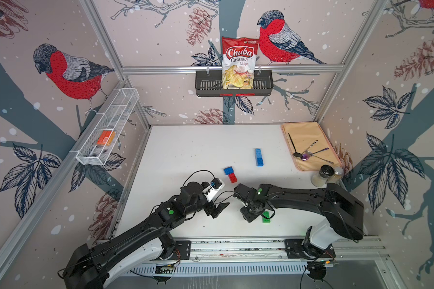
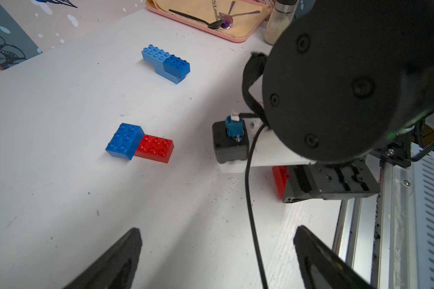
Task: Assemble a rectangle with lego
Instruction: Pick up the lego brick from the center of the board, then place the lego brick at the center of the board.
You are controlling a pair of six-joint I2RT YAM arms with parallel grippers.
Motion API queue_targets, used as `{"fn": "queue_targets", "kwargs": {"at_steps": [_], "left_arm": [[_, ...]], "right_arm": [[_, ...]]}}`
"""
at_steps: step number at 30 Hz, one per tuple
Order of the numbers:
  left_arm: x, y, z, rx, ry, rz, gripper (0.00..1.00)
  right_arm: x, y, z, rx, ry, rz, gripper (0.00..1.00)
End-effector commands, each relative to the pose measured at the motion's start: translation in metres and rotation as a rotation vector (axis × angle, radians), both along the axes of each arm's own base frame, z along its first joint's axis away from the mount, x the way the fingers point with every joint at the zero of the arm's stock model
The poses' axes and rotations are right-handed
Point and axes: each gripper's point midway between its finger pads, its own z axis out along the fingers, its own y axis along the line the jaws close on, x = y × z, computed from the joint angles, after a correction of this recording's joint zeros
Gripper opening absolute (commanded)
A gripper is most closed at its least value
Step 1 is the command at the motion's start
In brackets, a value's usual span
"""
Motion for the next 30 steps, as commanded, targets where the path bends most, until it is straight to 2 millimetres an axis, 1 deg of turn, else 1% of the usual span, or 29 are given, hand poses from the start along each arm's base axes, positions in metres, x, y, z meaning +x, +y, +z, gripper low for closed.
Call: {"fn": "queue_targets", "kwargs": {"at_steps": [1, 3, 8, 10, 12, 15, 18, 19, 22, 25, 30], "left_arm": [[0.012, 0.002, 0.013, -0.024, -0.044, 0.061, 0.95], [0.017, 0.006, 0.015, -0.022, -0.056, 0.099, 0.95], [0.028, 0.013, 0.021, -0.018, -0.081, 0.168, 0.96], [0.030, 0.012, 0.023, -0.022, -0.083, 0.166, 0.96], [0.029, 0.009, 0.024, -0.025, -0.080, 0.149, 0.96], [0.028, 0.003, 0.026, -0.030, -0.069, 0.126, 0.96], [0.028, 0.001, 0.025, -0.031, -0.061, 0.115, 0.96], [0.027, 0.000, 0.025, -0.031, -0.062, 0.113, 0.96], [0.026, 0.001, 0.025, -0.030, -0.061, 0.109, 0.96], [0.025, 0.001, 0.026, -0.031, -0.067, 0.101, 0.96], [0.025, -0.001, 0.028, -0.042, -0.074, 0.096, 0.96]], "right_arm": [[0.019, 0.000, 0.009, 0.047, -0.027, -0.102, 0.43], [0.034, -0.001, 0.016, 0.086, -0.040, -0.174, 0.43], [0.082, -0.011, 0.032, 0.152, -0.097, -0.385, 0.43], [0.098, -0.012, 0.034, 0.167, -0.100, -0.447, 0.43], [0.110, -0.010, 0.031, 0.164, -0.100, -0.479, 0.43], [0.121, -0.008, 0.017, 0.117, -0.093, -0.486, 0.44], [0.129, -0.006, 0.005, 0.069, -0.094, -0.472, 0.51], [0.132, -0.005, 0.003, 0.058, -0.100, -0.465, 0.55], [0.139, -0.001, 0.002, 0.045, -0.125, -0.443, 0.65], [0.143, 0.002, 0.005, 0.047, -0.145, -0.430, 0.70], [0.142, 0.004, 0.005, 0.045, -0.162, -0.416, 0.71]]}}
